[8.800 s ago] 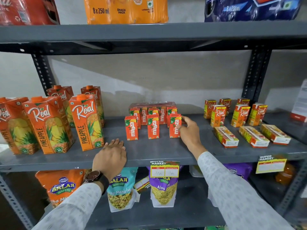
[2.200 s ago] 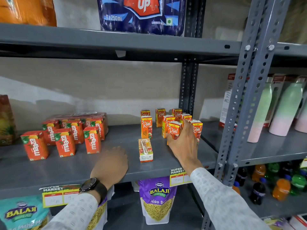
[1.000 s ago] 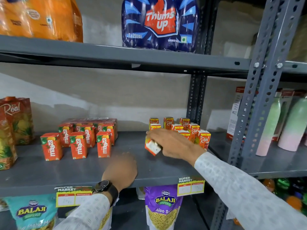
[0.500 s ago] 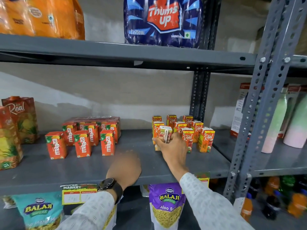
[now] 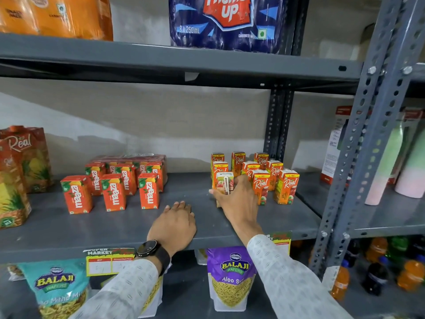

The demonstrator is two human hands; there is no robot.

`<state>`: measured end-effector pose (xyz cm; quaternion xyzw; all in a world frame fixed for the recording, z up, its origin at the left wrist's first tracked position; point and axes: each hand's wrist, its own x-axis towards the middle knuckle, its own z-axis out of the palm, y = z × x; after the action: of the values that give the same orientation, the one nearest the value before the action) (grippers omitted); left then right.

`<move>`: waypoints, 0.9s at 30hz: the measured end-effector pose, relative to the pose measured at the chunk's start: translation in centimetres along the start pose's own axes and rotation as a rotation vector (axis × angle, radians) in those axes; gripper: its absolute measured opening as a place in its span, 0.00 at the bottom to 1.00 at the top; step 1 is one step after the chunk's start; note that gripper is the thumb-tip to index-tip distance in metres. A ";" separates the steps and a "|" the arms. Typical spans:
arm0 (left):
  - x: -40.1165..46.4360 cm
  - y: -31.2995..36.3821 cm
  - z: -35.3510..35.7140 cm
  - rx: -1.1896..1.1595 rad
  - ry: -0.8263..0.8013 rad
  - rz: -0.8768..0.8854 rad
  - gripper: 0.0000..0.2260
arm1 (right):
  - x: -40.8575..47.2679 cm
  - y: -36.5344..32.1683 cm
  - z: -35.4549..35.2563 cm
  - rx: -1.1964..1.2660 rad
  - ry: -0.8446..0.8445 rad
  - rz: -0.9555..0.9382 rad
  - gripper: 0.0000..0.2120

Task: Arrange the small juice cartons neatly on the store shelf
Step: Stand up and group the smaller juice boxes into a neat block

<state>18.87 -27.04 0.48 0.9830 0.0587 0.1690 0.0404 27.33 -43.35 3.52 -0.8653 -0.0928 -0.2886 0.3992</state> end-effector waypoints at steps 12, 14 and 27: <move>-0.1 0.0 0.0 -0.023 -0.016 -0.006 0.24 | 0.1 0.1 0.4 0.007 0.006 -0.058 0.37; -0.1 0.1 -0.1 -0.036 -0.011 -0.009 0.23 | 0.1 0.3 0.5 0.021 -0.009 -0.080 0.34; -0.1 0.1 0.0 -0.025 -0.002 -0.004 0.23 | 0.1 0.8 0.5 0.125 0.019 -0.149 0.37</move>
<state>18.76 -27.17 0.49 0.9825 0.0585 0.1686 0.0534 27.94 -43.46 2.80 -0.8265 -0.1711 -0.3196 0.4307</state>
